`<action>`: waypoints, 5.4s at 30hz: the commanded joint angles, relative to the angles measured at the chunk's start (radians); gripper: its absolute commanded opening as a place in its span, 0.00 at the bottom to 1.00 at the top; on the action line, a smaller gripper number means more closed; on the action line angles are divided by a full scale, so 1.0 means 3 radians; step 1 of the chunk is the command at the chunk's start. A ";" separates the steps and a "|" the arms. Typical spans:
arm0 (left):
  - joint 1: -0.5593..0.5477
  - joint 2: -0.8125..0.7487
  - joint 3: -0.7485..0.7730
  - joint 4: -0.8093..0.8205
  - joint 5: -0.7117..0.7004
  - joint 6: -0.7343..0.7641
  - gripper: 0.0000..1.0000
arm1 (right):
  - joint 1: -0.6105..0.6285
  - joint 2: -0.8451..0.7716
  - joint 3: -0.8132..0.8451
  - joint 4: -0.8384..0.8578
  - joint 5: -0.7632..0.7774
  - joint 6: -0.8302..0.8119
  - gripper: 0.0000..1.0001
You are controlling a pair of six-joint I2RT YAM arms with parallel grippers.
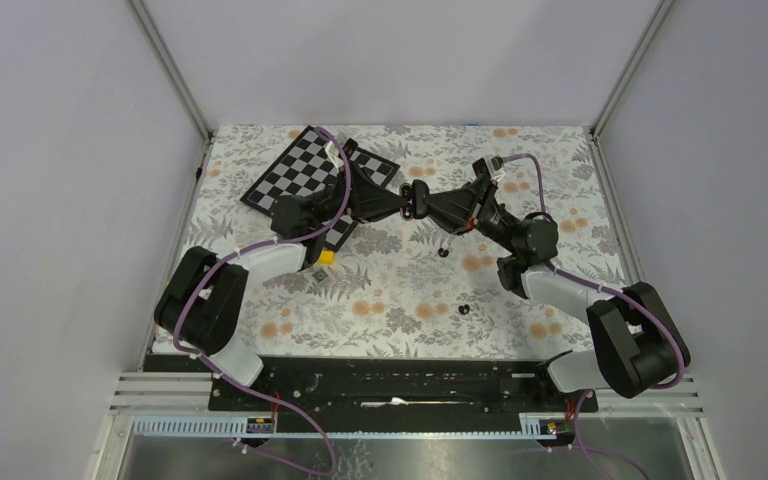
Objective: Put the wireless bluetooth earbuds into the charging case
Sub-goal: Adjust the charging case.
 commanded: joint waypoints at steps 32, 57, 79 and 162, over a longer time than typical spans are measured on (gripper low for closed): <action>0.0164 0.0070 -0.0067 0.0379 0.0072 -0.0092 0.03 | 0.0010 -0.0353 -0.0213 -0.0498 -0.0301 -0.0691 0.81; -0.0415 -0.0464 0.1546 -0.7173 -0.2250 0.4337 0.00 | 0.0515 -0.1115 0.0779 -0.7291 0.2949 -0.3894 0.87; -0.0921 -0.0235 0.1708 -0.7617 -0.3378 0.4380 0.00 | 0.1188 -0.1399 0.0096 -0.6819 0.3046 -0.2991 0.37; 0.0002 -0.1577 0.1287 -0.7127 -0.1154 0.4514 0.99 | 0.0313 0.0006 -0.0602 -0.0888 -0.0253 -0.1604 0.00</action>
